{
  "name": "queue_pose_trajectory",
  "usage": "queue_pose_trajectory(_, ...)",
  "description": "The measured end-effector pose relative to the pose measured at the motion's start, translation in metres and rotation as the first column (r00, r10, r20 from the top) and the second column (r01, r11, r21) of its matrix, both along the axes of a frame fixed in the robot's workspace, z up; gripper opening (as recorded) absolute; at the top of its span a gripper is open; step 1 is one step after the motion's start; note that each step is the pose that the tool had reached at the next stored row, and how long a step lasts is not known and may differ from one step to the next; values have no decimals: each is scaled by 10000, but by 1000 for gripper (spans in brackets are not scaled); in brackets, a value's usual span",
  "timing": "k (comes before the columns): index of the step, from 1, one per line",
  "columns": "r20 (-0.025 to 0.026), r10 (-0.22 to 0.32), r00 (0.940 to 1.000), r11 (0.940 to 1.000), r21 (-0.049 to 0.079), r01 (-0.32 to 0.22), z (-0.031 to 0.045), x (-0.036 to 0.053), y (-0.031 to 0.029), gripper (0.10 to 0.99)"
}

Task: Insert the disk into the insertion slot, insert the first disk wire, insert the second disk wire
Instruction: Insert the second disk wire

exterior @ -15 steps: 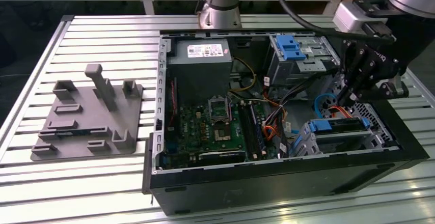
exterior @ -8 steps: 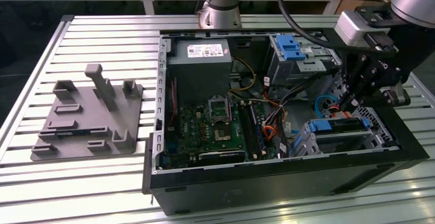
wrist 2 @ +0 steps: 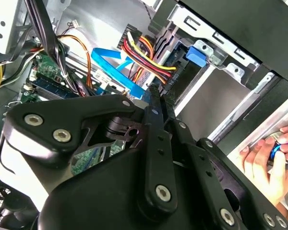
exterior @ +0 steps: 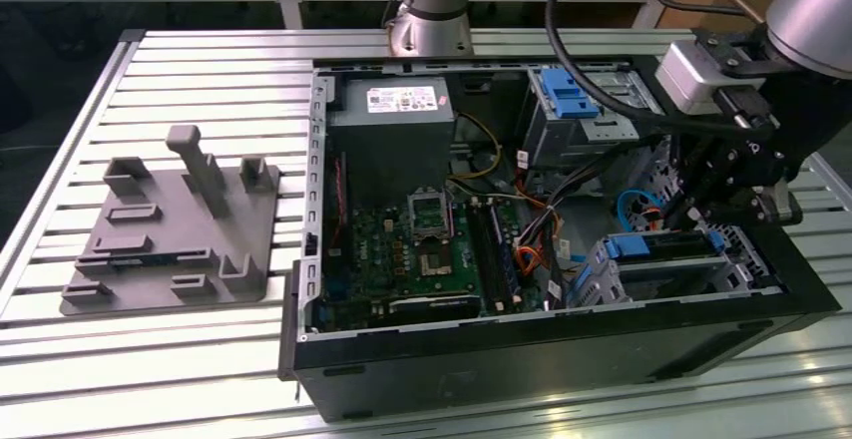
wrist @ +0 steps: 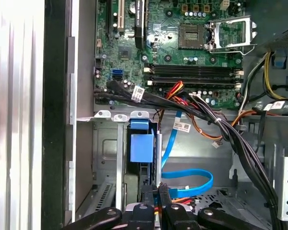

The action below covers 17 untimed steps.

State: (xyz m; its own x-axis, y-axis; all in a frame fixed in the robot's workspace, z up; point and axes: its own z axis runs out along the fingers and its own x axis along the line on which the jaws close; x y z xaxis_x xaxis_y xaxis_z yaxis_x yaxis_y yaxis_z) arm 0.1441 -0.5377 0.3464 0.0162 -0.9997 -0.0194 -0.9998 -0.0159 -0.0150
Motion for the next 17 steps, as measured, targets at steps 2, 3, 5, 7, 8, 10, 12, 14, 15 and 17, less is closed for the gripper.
queue_pose_trajectory(2,2,-27,10000,9999,114,27,-12,0,-11,161)
queue_pose_trajectory(3,5,-38,10000,9998,192,38,-15,0,-14,161)
queue_pose_trajectory(5,6,-42,10000,9996,268,41,-16,0,-16,161)
queue_pose_trajectory(7,6,-42,10000,9996,271,41,-16,0,-16,161)
queue_pose_trajectory(8,6,-220,9998,9994,271,220,-19,0,-17,161)
queue_pose_trajectory(10,5,-674,9977,9974,272,674,-30,0,-17,161)
queue_pose_trajectory(12,6,-744,9972,9969,273,744,-33,0,-18,161)
queue_pose_trajectory(14,6,-753,9972,9968,274,753,-35,0,-17,161)
queue_pose_trajectory(15,6,-754,9972,9968,275,754,-37,0,-18,161)
queue_pose_trajectory(17,6,-754,9972,9968,276,753,-38,1,-18,161)
